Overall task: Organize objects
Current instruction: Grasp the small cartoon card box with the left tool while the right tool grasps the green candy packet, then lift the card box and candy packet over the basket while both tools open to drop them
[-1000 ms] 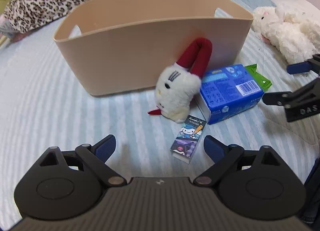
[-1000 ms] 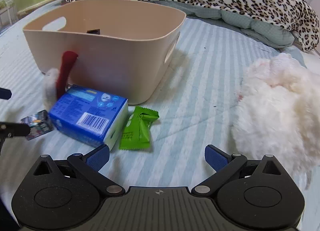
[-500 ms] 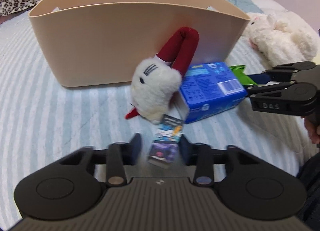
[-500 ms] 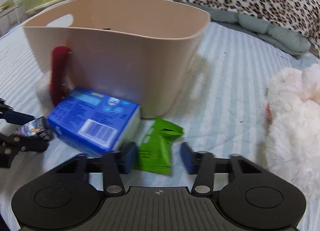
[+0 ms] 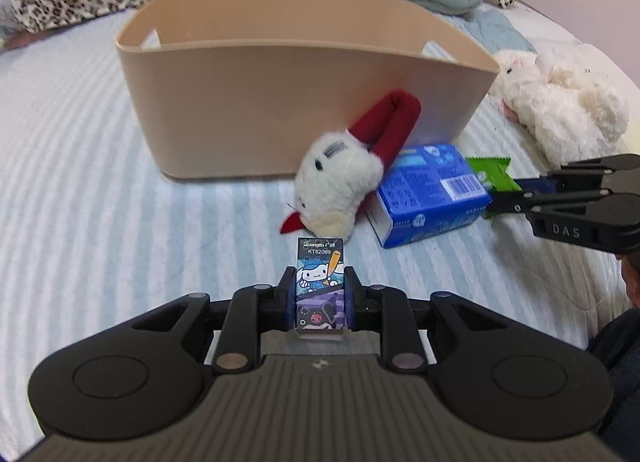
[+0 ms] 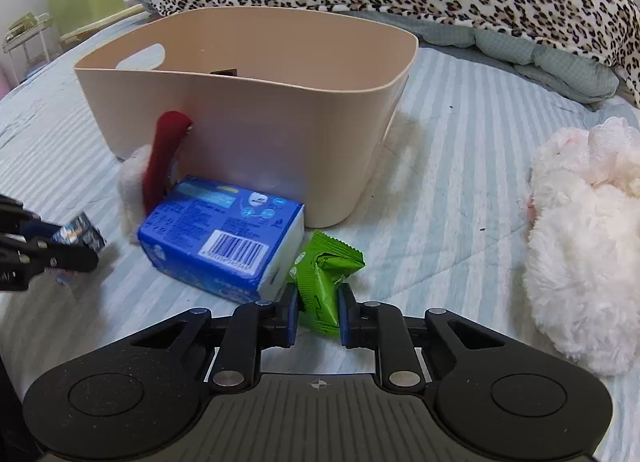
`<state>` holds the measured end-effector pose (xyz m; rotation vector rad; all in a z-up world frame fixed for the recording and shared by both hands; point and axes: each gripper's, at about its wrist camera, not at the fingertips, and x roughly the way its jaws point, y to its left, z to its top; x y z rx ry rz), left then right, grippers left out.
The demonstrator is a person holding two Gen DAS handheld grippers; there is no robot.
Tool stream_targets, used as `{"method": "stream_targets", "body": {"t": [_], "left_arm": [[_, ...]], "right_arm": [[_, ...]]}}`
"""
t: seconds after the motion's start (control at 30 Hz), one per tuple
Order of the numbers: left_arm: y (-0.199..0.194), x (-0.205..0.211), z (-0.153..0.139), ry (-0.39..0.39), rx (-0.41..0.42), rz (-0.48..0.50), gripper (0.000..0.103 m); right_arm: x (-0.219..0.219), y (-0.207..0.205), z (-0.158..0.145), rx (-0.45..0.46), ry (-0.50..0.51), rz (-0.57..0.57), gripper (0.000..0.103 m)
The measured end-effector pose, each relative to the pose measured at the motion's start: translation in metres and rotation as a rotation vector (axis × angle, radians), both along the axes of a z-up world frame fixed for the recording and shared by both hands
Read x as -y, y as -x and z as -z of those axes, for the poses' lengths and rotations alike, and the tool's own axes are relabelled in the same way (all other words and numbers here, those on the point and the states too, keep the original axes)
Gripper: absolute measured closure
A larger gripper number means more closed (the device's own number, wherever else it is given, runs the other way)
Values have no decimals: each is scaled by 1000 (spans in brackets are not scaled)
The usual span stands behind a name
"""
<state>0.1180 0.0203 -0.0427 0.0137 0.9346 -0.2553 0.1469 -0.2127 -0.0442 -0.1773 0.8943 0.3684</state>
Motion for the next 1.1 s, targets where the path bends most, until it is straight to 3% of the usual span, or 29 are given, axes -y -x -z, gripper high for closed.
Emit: {"method": "stream_targets", "body": {"t": [0.27,0.53,0.87,1.1], "left_arm": [[15,-4,-33,-19,94,-25,78],[17,-12,-72,-51,212,-64,78],[-23,-3,-118,-97,389,-63,78],[-69,9,-112,-115,383,-95,78]], "right_arm": [[10,13,-25,65,-39,25,87],[15,27,-75,209,-112,17,87],[-5,10,-124,368,-187,-4,87],[-29,-23,-122,375,-198,12,87]]}}
